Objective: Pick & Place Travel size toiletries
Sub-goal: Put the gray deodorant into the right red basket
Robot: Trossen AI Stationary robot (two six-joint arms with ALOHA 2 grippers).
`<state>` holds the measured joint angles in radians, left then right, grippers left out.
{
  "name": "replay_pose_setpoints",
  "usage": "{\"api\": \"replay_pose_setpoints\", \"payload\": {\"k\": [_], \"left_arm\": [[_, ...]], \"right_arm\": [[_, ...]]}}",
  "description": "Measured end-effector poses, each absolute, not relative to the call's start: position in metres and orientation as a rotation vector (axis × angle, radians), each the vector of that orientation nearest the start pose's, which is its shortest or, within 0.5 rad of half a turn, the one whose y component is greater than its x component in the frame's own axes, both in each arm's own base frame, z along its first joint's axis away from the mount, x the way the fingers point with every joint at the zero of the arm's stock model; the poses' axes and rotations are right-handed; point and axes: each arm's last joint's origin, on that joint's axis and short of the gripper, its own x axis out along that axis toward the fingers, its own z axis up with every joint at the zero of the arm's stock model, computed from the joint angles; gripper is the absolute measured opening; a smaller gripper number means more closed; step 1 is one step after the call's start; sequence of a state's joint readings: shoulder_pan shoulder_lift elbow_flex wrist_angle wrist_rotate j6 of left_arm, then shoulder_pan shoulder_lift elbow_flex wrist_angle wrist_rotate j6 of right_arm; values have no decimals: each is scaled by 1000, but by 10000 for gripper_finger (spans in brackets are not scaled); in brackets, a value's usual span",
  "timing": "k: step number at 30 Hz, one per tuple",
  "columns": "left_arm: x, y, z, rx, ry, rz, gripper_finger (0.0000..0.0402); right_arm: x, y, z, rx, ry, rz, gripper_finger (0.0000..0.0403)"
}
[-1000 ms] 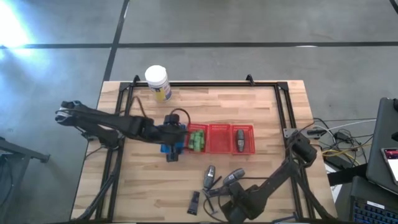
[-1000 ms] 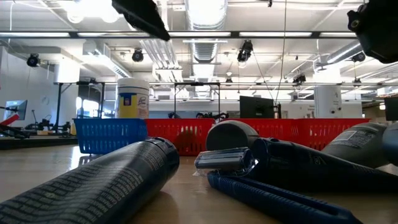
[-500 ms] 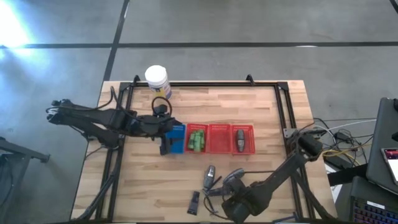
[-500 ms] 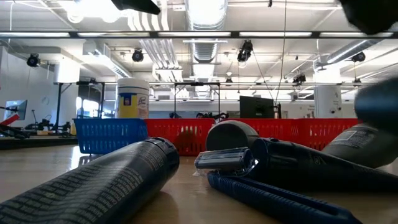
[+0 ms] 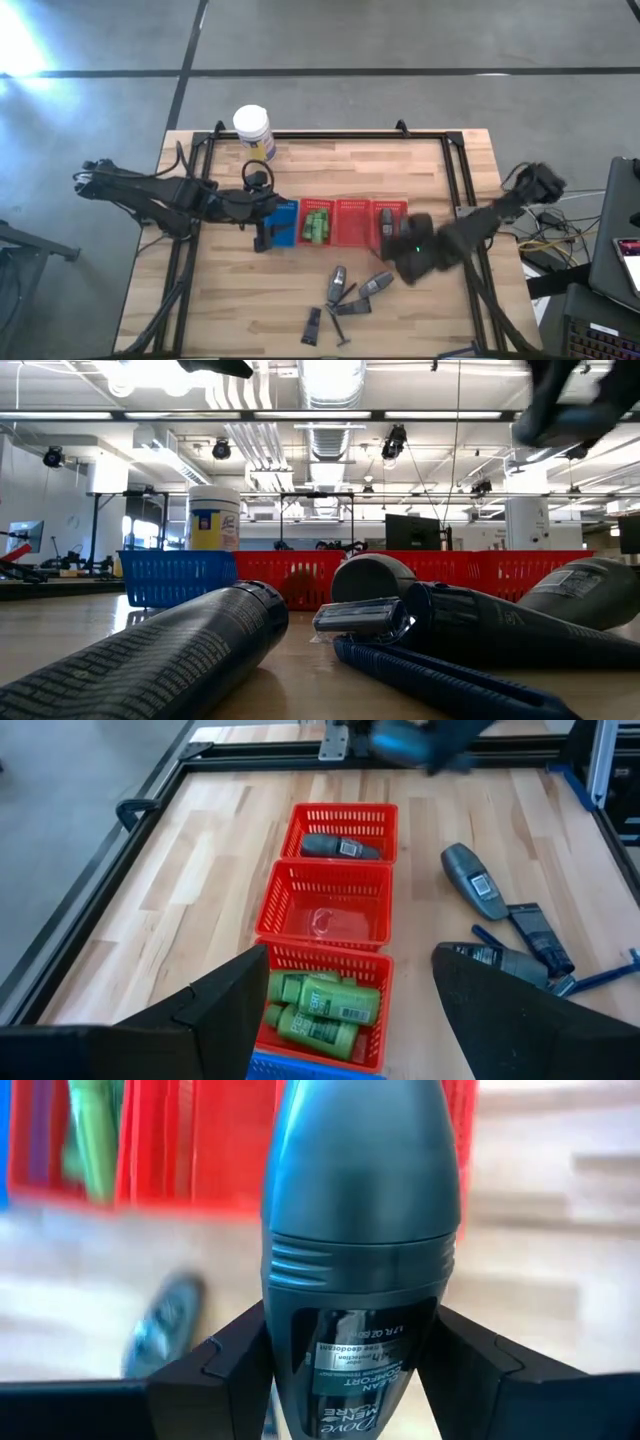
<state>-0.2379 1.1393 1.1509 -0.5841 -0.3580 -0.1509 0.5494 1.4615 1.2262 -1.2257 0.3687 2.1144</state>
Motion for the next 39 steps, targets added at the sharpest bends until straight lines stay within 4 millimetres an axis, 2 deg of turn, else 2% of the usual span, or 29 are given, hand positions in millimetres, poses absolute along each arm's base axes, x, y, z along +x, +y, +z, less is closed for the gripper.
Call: {"api": "replay_pose_setpoints", "payload": {"k": [7, 12, 15, 20, 24, 27, 31, 35, 37, 39], "left_arm": [[226, -46, 352, 31, 550, 156, 287], [224, -44, 354, 89, 541, 182, 287], [223, -43, 355, 114, 537, 198, 287], [223, -41, 355, 135, 526, 276, 287], [223, -39, 356, 108, 504, 367, 287], [223, -39, 356, 103, 500, 385, 287], [224, -39, 356, 67, 488, 395, 287], [224, -38, 356, 38, 483, 403, 287], [224, -38, 354, 30, 485, 410, 287], [224, -38, 350, 19, 493, 419, 287]], "right_arm": [[220, 60, 237, 1202, 765, -1117, 199], [218, 34, 229, 1172, 773, -1166, 203], [222, 25, 223, 1157, 844, -1142, 206], [226, 21, 204, 1097, 1041, -1097, 217], [224, 21, 191, 1104, 1057, -1154, 232], [224, 22, 189, 1091, 1059, -1155, 248], [226, 22, 198, 1046, 1044, -1108, 270], [230, 28, 213, 985, 1051, -989, 293], [232, 35, 221, 920, 1075, -885, 303], [237, 46, 231, 809, 1123, -702, 311]]}}
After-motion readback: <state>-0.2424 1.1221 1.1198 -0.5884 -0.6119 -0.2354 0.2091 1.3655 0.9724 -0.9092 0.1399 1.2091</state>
